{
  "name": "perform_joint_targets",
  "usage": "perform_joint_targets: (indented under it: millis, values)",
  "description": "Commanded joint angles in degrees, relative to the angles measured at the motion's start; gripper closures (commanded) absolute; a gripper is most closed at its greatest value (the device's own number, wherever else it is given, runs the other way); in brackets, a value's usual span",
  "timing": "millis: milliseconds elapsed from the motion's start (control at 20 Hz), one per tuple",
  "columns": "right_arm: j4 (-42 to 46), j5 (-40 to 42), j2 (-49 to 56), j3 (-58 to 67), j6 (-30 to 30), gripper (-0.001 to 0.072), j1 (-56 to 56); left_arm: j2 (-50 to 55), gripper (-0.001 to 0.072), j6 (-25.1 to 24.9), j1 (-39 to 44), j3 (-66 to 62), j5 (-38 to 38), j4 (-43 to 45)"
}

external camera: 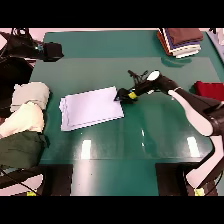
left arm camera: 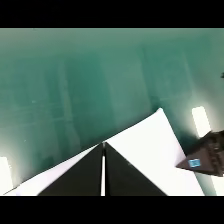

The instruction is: Fold the shirts.

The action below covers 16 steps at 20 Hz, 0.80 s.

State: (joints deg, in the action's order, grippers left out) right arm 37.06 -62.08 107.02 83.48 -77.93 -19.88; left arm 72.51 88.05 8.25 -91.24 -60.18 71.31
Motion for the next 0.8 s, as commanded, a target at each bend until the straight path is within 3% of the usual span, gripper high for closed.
perform_joint_targets:
  millis: [0,50,150,400,750]
  values:
    - [-6.05,1.75,6.51,6.71,1.09,0.0327,-5.22,0.48,0.0685,-0.07,0.11,0.00,-0.48,-1.75]
    - [-5.92,1.55,8.11,9.16,1.09,0.0418,-6.40,0.46,0.0685,-0.11,0.11,0.00,-0.48,-3.26]
    - [-5.29,1.70,9.33,12.41,1.20,0.0696,-7.69,0.48,0.0686,-1.99,0.11,0.00,-0.44,-6.75]
    - [2.14,1.05,3.69,14.67,1.86,0.0695,-1.73,0.46,0.0686,-2.62,0.11,0.00,-1.68,-8.87]
    - [20.85,-5.97,-10.75,14.64,-1.81,0.0695,23.78,0.46,0.0686,-2.62,5.95,0.00,0.39,-6.97]
